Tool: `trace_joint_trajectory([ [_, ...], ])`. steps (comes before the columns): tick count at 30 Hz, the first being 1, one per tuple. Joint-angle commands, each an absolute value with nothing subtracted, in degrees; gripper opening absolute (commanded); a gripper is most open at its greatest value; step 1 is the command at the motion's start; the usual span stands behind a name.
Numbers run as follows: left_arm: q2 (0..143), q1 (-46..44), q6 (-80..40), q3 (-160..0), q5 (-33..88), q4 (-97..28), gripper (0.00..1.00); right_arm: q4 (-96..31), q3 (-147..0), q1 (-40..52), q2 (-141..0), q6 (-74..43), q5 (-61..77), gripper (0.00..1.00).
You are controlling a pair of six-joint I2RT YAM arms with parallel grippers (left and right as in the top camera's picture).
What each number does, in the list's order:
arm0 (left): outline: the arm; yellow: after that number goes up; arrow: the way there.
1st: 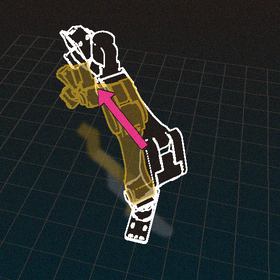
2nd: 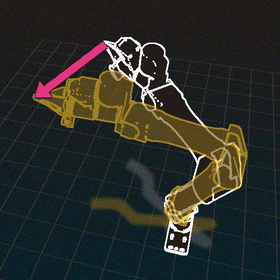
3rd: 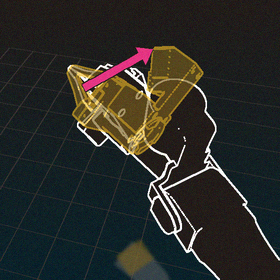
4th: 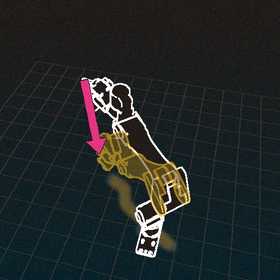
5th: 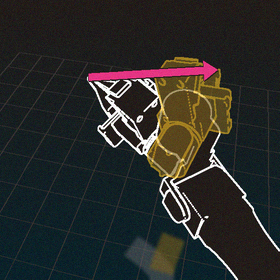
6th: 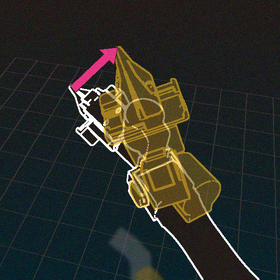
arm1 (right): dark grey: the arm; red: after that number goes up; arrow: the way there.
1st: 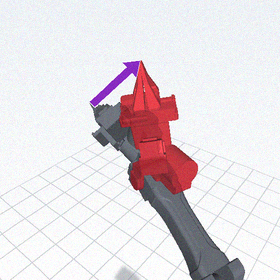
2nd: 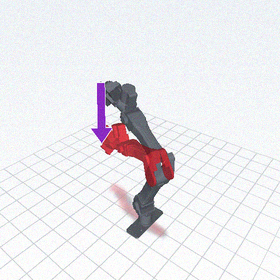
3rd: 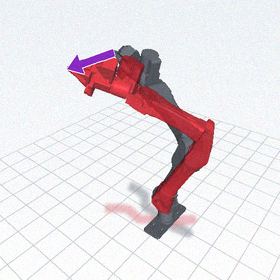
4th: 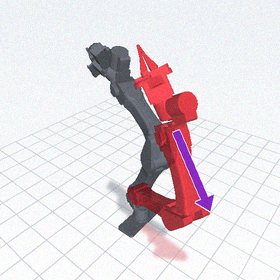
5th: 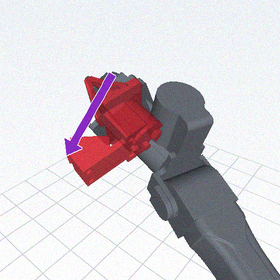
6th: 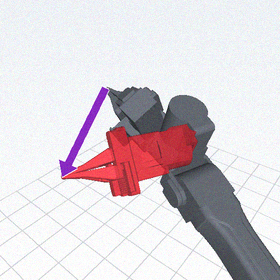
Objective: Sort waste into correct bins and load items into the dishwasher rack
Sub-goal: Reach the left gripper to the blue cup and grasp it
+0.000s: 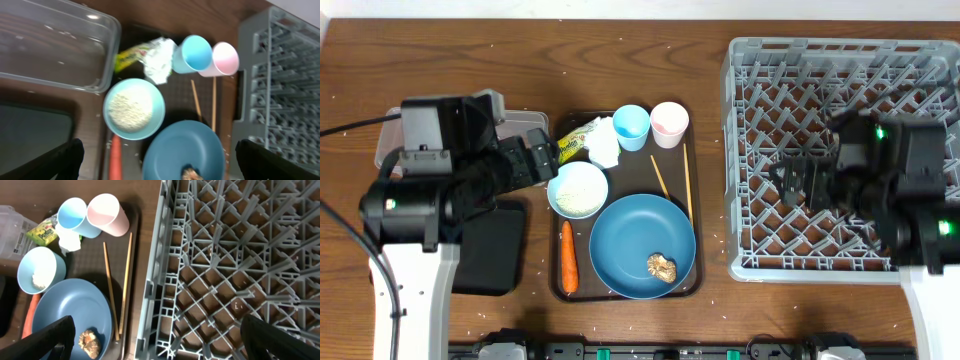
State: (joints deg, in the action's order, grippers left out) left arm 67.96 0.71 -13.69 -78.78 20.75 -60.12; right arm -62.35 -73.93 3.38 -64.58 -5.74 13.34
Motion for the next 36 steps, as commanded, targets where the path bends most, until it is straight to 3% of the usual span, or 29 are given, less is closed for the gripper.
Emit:
trace_joint_trajectory([
  [1, 69.0, 1.0, -14.3, -80.1, 24.7, -60.1, 0.98, -63.7, -76.8, 3.4, -67.5, -4.2, 15.4, 0.99],
  [4, 69.7, 1.0, -14.4, -80.1, 20.3, -59.7, 0.98, -65.6, -76.8, 3.4, -68.9, -4.2, 16.6, 0.99],
  [8, 70.9, -0.3, -15.4, -80.2, 23.2, -57.7, 0.98, -65.4, -76.8, 3.4, -69.3, -4.2, 16.5, 0.99],
  [16, 81.8, -10.0, -14.9, -83.6, 13.1, -55.3, 0.98, -63.4, -76.8, 3.4, -69.3, -5.9, 16.5, 0.99],
  [27, 97.7, -14.1, -14.8, -84.1, 8.3, -37.0, 1.00, -65.5, -76.8, 3.4, -69.3, -9.9, 16.6, 0.99],
  [36, 107.4, -15.5, -14.9, -84.1, 9.4, -29.0, 0.80, -66.7, -76.7, 3.4, -69.3, -10.7, 16.6, 0.99],
])
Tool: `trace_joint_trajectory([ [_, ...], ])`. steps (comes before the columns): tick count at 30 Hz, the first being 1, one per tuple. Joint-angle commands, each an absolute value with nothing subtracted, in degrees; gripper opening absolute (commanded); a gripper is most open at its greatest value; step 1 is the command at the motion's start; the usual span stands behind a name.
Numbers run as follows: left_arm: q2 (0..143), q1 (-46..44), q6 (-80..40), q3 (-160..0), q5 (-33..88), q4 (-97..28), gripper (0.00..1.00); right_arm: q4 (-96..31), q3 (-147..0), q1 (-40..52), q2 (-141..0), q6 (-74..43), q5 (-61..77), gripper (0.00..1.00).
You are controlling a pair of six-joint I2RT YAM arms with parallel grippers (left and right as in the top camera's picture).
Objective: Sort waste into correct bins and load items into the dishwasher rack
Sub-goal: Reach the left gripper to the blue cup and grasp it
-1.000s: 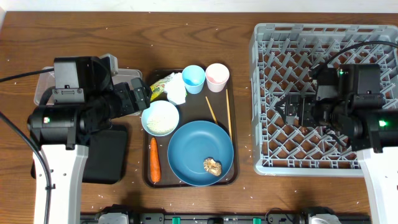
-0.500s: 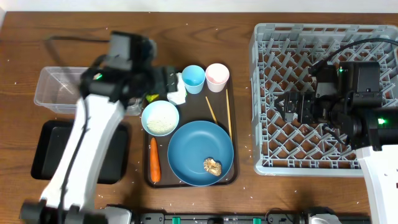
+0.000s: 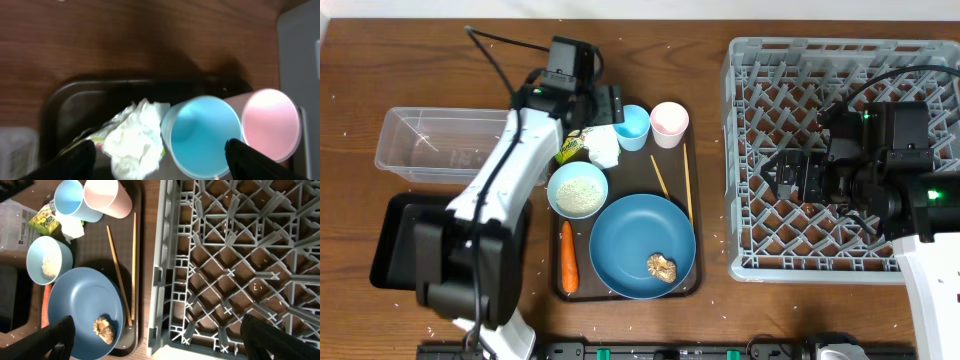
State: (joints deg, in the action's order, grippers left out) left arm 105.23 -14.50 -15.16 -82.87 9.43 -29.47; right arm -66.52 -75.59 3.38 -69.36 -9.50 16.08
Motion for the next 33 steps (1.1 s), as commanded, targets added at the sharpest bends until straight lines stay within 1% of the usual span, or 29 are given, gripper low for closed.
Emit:
trace_joint_trajectory([
  [1, 108.2, -15.7, -14.6, -84.1, 9.4, -29.0, 0.75, -66.7, -76.7, 3.4, -69.3, -10.7, 16.6, 0.99],
  [2, 108.8, -15.8, -14.7, -84.1, 9.4, -29.0, 0.70, -66.7, -76.7, 3.4, -69.3, -10.7, 16.6, 0.99],
  [8, 112.6, -15.9, -14.7, -84.1, 9.3, -28.8, 0.52, -66.7, -76.7, 3.4, -69.3, -10.7, 16.6, 0.99],
  [16, 114.9, -15.9, -14.7, -84.1, 9.4, -27.7, 0.25, -66.7, -76.7, 3.4, -69.3, -10.7, 16.6, 0.99],
  [17, 114.9, -16.0, -14.7, -84.1, 9.4, -27.7, 0.22, -66.7, -76.7, 3.4, -69.3, -10.7, 16.5, 0.99],
  [20, 114.9, -16.1, -14.7, -84.1, 9.5, -27.5, 0.19, -66.5, -76.7, 3.4, -69.3, -10.7, 16.5, 0.99],
  [22, 114.9, -16.1, -14.7, -84.1, 9.5, -27.6, 0.06, -66.4, -76.7, 3.4, -69.3, -10.7, 16.6, 0.99],
  [27, 113.3, -16.1, -14.7, -84.1, 9.8, -28.0, 0.06, -66.5, -76.7, 3.4, -69.3, -10.7, 16.6, 0.99],
  [33, 105.2, -16.1, -14.7, -84.1, 9.8, -32.0, 0.06, -66.9, -76.7, 3.4, -69.3, -10.7, 16.5, 0.99],
])
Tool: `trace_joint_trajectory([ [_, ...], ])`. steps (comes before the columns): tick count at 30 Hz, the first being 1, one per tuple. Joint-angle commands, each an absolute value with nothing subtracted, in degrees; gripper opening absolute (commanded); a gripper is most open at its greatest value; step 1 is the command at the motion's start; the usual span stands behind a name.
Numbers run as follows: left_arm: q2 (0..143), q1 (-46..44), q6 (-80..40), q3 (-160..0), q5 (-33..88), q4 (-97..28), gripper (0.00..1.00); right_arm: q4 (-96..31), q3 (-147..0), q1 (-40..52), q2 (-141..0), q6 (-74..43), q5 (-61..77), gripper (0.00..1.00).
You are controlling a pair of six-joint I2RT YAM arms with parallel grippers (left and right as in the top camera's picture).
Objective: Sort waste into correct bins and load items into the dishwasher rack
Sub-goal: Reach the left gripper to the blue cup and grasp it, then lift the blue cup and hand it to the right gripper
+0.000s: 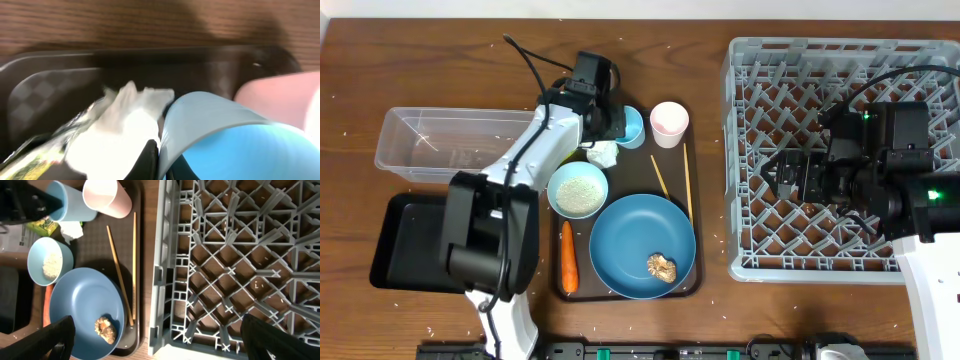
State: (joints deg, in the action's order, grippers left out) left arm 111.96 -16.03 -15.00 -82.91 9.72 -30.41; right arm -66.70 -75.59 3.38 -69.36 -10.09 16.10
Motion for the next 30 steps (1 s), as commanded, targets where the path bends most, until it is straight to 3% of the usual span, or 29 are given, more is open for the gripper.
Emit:
trace_joint_trajectory([
  [1, 103.7, -16.1, -14.7, -84.1, 9.8, -33.4, 0.06, -66.9, -76.7, 3.4, -69.3, -10.7, 16.5, 0.99],
  [5, 96.4, -16.1, -14.7, -84.1, 11.6, -39.6, 0.06, -66.4, -76.7, 3.4, -69.3, -10.7, 16.6, 0.99],
  [9, 90.0, -16.0, -11.0, -84.1, 26.0, -40.6, 0.06, -63.7, -76.7, 3.4, -69.3, -10.4, 17.4, 0.99],
  [21, 80.1, -16.1, -7.2, -84.1, 63.2, -32.9, 0.06, -42.3, -76.8, 3.4, -68.2, 4.0, 68.2, 0.98],
  [26, 79.9, -16.1, -8.3, -84.1, 75.1, -27.8, 0.06, -37.5, -76.8, 3.4, -68.2, 4.0, 75.9, 0.98],
  [30, 79.9, -16.1, -10.9, -84.1, 77.8, -25.2, 0.06, -33.8, -76.8, 3.4, -68.2, 4.0, 82.0, 0.99],
])
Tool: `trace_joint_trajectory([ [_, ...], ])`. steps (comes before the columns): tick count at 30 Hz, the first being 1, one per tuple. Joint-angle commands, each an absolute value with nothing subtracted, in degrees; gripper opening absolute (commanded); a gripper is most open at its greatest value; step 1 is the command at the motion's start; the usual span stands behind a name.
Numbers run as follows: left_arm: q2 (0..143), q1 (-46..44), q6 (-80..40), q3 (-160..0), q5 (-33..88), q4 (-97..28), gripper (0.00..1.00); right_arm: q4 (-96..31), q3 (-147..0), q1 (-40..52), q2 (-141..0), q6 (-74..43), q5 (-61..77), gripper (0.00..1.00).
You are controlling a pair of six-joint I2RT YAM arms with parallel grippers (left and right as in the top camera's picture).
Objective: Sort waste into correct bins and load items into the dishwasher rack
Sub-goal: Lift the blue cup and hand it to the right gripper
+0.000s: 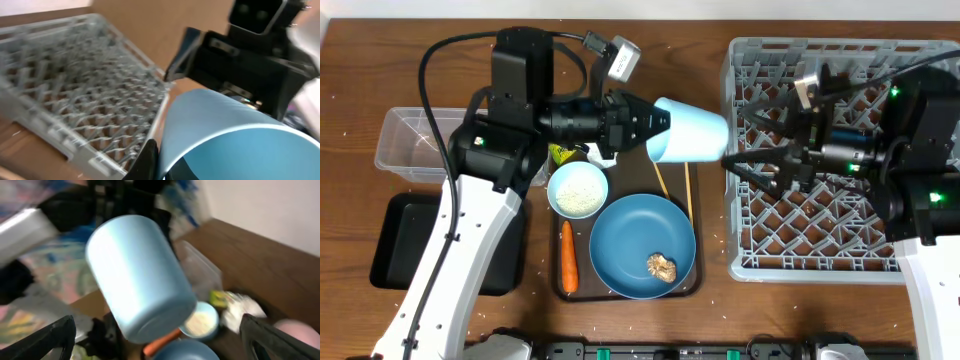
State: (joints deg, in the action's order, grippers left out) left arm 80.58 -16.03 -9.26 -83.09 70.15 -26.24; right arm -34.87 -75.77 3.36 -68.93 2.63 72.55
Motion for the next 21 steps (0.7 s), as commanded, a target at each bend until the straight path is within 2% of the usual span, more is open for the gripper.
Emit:
trace_joint_trajectory([
  [1, 79.9, -16.1, -11.4, -84.1, 78.3, -24.6, 0.06, -32.8, -76.8, 3.5, -68.2, 3.9, 83.6, 0.99],
  [5, 79.9, -16.1, -12.2, -84.1, 81.3, -21.8, 0.06, -31.9, -76.8, 4.1, -68.2, 3.9, 84.4, 0.98],
  [13, 79.9, -16.1, -13.6, -84.1, 81.9, -20.0, 0.06, -30.9, -76.8, 10.2, -68.7, 3.9, 77.2, 0.97],
  [15, 79.9, -16.1, -13.6, -84.1, 81.9, -20.0, 0.06, -29.5, -76.8, 12.3, -68.7, 3.9, 75.8, 0.94],
  [17, 79.9, -16.1, -13.6, -84.1, 81.9, -20.0, 0.06, -28.8, -76.8, 13.8, -68.7, 3.9, 72.3, 0.86],
  [21, 79.9, -16.1, -13.6, -84.1, 81.9, -20.0, 0.06, -28.6, -76.8, 14.9, -68.7, 2.2, 66.9, 0.82],
])
